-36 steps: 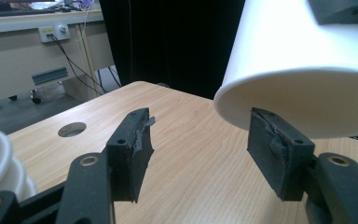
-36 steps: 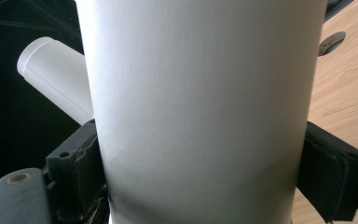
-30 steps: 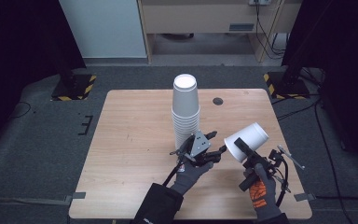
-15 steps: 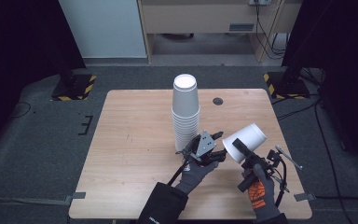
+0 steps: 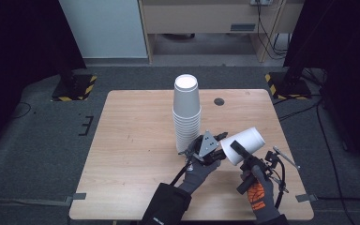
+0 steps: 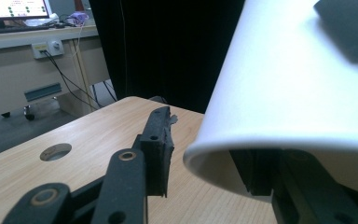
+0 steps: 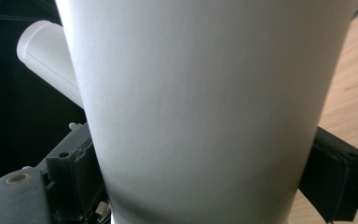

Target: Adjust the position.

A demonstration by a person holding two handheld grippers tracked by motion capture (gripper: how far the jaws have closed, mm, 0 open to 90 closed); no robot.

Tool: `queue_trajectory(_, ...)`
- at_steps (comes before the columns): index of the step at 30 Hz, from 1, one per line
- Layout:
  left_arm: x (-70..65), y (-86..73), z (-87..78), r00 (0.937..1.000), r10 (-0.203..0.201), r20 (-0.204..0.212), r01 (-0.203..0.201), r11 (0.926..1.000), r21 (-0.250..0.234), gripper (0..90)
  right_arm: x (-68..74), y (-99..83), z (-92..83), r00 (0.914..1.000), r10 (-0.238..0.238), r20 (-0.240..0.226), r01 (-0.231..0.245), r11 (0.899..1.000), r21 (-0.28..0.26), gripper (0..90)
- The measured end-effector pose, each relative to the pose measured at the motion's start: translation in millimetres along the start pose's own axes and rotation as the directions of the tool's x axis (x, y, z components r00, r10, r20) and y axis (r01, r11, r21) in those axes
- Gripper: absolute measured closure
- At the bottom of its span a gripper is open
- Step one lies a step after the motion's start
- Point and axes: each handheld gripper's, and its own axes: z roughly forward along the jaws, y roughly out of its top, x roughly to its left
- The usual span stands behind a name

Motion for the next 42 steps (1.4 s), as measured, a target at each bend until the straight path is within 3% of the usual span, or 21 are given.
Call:
queue_trajectory(4,-1.5,-1.0,-0.1,0.9999,0.014,0.007,-0.014,0.9999,-0.001,65.5,-1.0,-1.3,1.1,1.0000,0.001,0.002,-0.001,1.000,0.007,13.4)
queue_trajectory(12,0.5,-4.9,-5.1,0.9997,-0.009,0.021,0.009,1.0000,-0.001,74.3,-4.1,-0.3,0.6,0.9999,0.013,0.002,-0.013,1.000,0.004,13.3)
queue_trajectory(18,0.3,-6.9,-9.6,0.9993,0.004,0.036,-0.004,1.0000,0.008,81.8,-6.9,1.7,0.0,0.9998,0.018,0.000,-0.018,1.000,0.003,13.0)
queue_trajectory(24,1.7,-7.9,-12.5,0.9993,0.003,0.038,-0.003,0.9999,0.012,82.3,-7.6,1.1,1.2,0.9999,0.011,-0.001,-0.011,1.000,0.017,13.0)
queue_trajectory(29,0.5,-6.9,-9.6,0.9995,0.007,0.030,-0.007,1.0000,-0.003,77.1,-6.6,-2.6,3.7,0.9999,0.014,0.004,-0.014,0.999,0.034,13.2)
queue_trajectory(37,1.2,-4.7,-12.6,0.9993,0.018,0.033,-0.018,0.9998,-0.007,83.0,-7.2,0.3,2.1,0.9994,0.031,-0.017,-0.030,0.999,0.026,12.9)
queue_trajectory(42,0.8,-2.6,-17.3,0.9979,0.052,0.038,-0.052,0.9986,0.012,84.3,-7.7,4.0,-0.1,0.9997,0.018,-0.014,-0.018,1.000,0.009,13.8)
